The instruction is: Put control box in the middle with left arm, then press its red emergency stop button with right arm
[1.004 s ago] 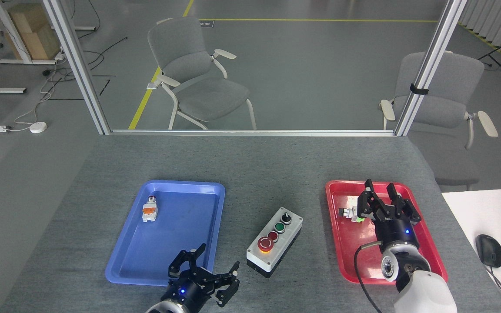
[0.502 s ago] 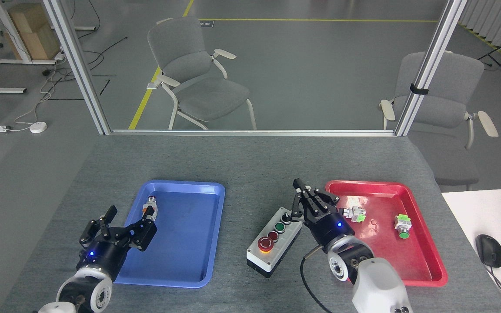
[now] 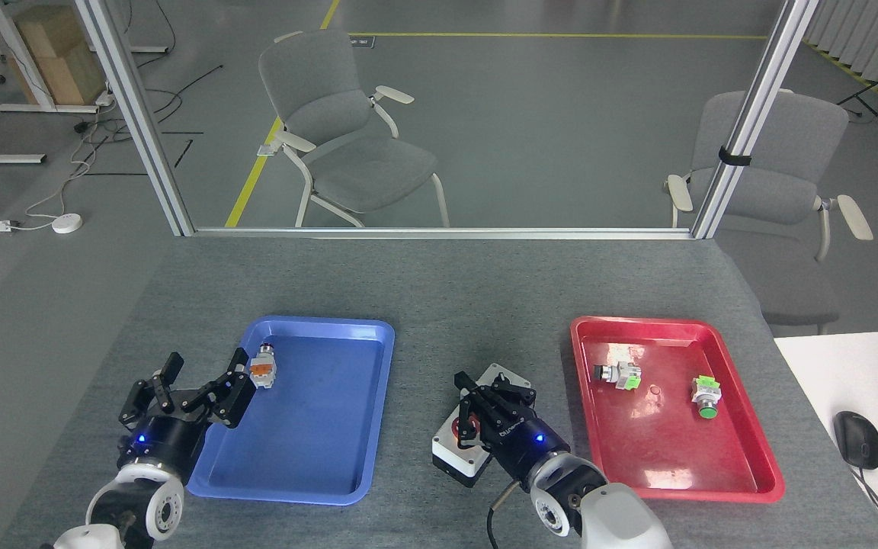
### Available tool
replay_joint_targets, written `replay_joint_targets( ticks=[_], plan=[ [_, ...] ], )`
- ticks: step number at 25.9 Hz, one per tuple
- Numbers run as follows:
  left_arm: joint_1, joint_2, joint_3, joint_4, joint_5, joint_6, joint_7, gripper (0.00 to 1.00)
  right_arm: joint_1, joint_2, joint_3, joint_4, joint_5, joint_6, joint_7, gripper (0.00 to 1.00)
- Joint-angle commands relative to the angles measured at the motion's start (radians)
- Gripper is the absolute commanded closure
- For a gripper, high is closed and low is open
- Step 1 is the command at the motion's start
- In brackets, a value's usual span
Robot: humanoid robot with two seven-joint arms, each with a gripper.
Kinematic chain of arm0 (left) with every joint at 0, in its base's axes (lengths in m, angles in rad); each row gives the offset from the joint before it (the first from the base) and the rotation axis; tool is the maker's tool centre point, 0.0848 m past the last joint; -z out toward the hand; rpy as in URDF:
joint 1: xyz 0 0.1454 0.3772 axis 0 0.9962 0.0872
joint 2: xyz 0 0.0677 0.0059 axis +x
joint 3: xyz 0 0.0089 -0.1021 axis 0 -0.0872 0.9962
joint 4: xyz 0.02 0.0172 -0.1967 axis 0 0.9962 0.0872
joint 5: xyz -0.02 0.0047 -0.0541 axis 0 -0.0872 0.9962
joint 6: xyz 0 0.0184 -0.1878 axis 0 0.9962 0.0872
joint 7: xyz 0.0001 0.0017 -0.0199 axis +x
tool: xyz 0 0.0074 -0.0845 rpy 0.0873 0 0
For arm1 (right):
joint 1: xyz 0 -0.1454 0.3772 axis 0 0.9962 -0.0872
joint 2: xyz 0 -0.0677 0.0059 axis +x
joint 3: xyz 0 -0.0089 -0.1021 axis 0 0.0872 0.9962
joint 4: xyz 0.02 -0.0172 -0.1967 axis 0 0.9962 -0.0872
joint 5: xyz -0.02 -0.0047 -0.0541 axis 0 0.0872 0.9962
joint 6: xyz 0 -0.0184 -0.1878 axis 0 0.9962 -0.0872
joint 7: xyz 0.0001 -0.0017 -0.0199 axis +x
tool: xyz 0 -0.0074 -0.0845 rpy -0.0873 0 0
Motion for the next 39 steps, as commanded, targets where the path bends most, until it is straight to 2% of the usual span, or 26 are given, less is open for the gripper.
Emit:
replay_joint_targets(
  ticks=[1,22,27,28,29,30,31,32,35,39],
  plan=[
    [-0.008,-0.009,0.003,0.004,0.000,-0.002,0.018,0.01,0.004,0.002,0.003,0.041,0.000,0.000,-0.001,1.00],
    [0.006,-0.013,-0.023,0.028,-0.014,-0.002,0.024,0.01,0.004,0.022,0.050,0.145,0.000,-0.002,-0.001,1.00],
    [0.025,-0.024,-0.050,0.030,-0.015,0.000,0.026,0.01,-0.004,0.028,0.026,0.136,-0.012,0.012,-0.012,1.00],
    [0.032,-0.027,-0.051,0.032,-0.015,0.000,0.026,0.01,-0.013,0.031,0.006,0.125,-0.012,0.017,-0.014,0.94],
    [0.043,-0.030,-0.059,0.032,-0.015,0.000,0.026,0.01,-0.019,0.037,-0.031,0.108,-0.012,0.023,-0.020,0.78],
    [0.052,-0.039,-0.066,0.036,-0.015,0.004,0.026,0.01,-0.028,0.040,-0.089,0.088,-0.014,0.034,-0.034,0.51],
    [0.060,-0.046,-0.069,0.042,-0.018,0.004,0.030,0.01,-0.036,0.042,-0.172,0.071,-0.020,0.046,-0.054,0.11],
    [0.060,-0.046,-0.069,0.047,-0.018,0.004,0.036,0.01,-0.041,0.046,-0.260,0.058,-0.029,0.050,-0.069,0.01],
    [0.060,-0.047,-0.069,0.051,-0.018,0.004,0.073,0.01,-0.084,0.069,-0.402,0.044,-0.042,0.044,-0.072,0.01],
    [0.061,-0.050,-0.068,0.051,0.000,0.006,0.089,0.01,-0.105,0.036,-0.477,0.047,-0.042,0.057,-0.072,0.01]
  ],
)
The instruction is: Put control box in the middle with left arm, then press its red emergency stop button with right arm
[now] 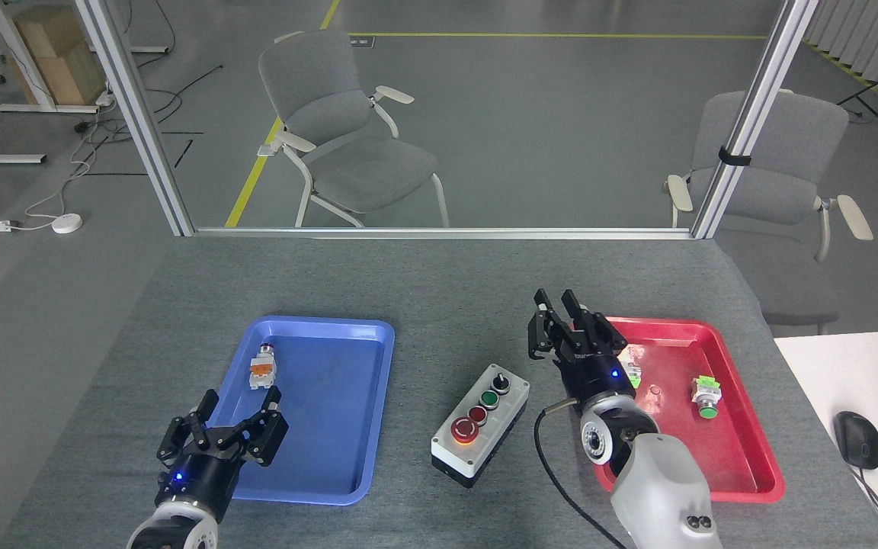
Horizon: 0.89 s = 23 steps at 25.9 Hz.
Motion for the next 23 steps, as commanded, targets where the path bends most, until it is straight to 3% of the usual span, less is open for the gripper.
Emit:
replay_joint_targets(
  ticks=[1,5,8,13,19,23],
  plan=[
    [0.002,-0.004,0.001,0.002,0.011,0.001,0.013,0.01,-0.015,-0.027,-0.095,-0.004,0.000,0.012,-0.004,0.01],
    [0.000,-0.007,0.001,0.002,0.011,0.001,0.013,0.01,0.003,-0.033,-0.112,-0.004,0.008,0.116,-0.003,0.01],
    [0.002,-0.009,0.001,0.002,0.011,0.001,0.013,0.01,0.071,-0.026,-0.099,-0.010,0.026,0.216,-0.007,0.01],
    [0.002,-0.009,0.002,0.005,0.011,0.000,0.013,0.01,0.224,-0.015,-0.101,-0.117,0.141,0.218,-0.015,0.01],
    [0.002,-0.009,0.002,0.005,0.011,0.001,0.013,0.01,0.361,0.002,-0.105,-0.263,0.147,0.193,-0.081,0.01],
    [0.002,-0.009,0.002,0.005,0.011,0.000,0.013,0.01,0.390,0.002,-0.115,-0.287,0.147,0.156,-0.110,0.01]
  ],
)
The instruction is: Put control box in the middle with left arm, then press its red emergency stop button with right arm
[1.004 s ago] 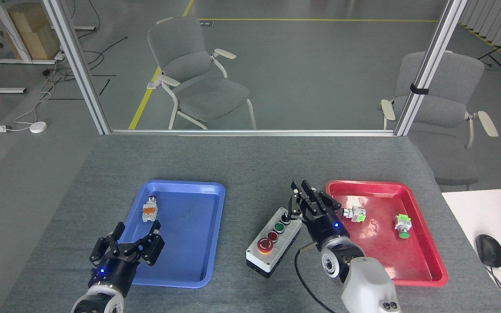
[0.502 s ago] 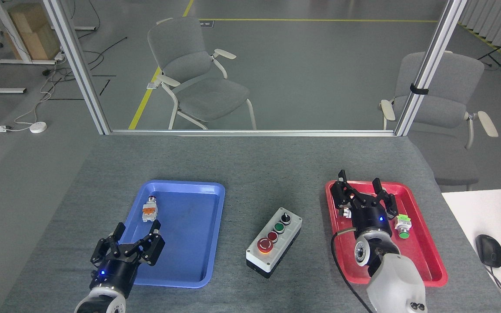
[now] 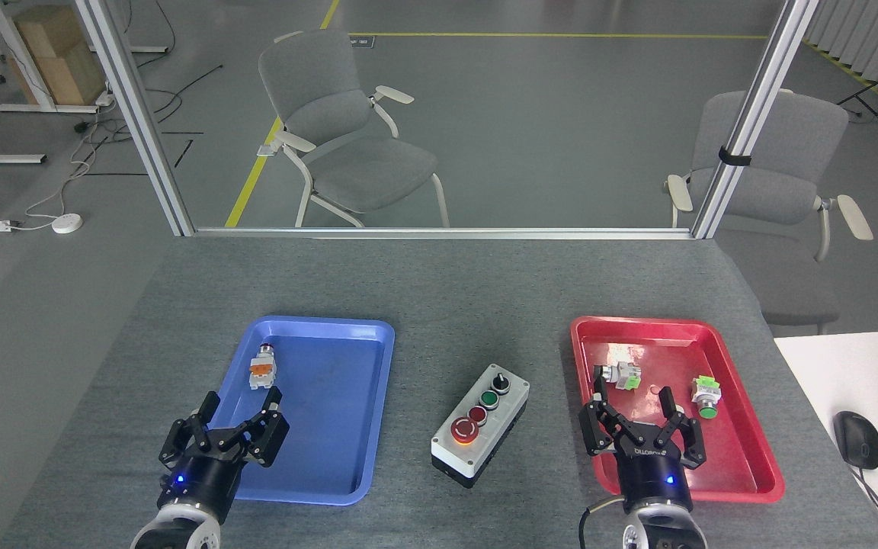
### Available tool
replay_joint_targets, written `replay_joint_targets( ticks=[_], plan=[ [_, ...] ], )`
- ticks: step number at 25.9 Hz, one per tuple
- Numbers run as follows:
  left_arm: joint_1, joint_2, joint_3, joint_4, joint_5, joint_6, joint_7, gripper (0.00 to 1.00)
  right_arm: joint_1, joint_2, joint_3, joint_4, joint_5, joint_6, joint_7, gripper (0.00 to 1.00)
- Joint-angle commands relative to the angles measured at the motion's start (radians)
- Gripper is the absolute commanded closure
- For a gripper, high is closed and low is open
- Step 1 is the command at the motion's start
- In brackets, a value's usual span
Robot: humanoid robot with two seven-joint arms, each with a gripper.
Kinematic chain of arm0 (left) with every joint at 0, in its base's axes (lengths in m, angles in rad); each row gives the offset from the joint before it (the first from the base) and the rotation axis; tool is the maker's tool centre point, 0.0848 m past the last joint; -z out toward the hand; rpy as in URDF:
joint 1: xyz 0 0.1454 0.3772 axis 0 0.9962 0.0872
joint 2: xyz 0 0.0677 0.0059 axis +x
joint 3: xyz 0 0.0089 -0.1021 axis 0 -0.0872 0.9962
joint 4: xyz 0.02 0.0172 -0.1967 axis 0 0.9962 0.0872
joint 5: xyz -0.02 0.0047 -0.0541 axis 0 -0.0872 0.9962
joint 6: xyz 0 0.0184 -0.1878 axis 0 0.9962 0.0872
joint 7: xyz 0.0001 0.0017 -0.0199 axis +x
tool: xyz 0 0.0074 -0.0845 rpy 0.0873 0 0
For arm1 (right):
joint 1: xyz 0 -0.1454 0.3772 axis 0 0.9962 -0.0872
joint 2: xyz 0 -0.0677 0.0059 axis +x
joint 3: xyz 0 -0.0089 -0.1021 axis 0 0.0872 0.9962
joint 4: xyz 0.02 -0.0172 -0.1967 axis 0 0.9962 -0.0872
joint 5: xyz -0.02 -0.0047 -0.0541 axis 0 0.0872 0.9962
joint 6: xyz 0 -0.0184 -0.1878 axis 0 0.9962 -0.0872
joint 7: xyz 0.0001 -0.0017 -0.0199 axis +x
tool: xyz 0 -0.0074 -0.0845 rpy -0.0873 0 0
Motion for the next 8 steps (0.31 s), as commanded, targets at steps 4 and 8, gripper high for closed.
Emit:
replay_joint_targets(
  ticks=[4,8],
  plan=[
    [0.000,0.000,0.000,0.000,0.000,-0.001,0.001,0.01,0.025,0.000,-0.006,-0.021,0.000,-0.020,-0.016,0.01],
    [0.000,0.000,0.000,0.000,0.000,0.001,0.000,0.01,0.025,0.000,-0.006,-0.021,0.000,-0.019,-0.016,0.01]
  ],
)
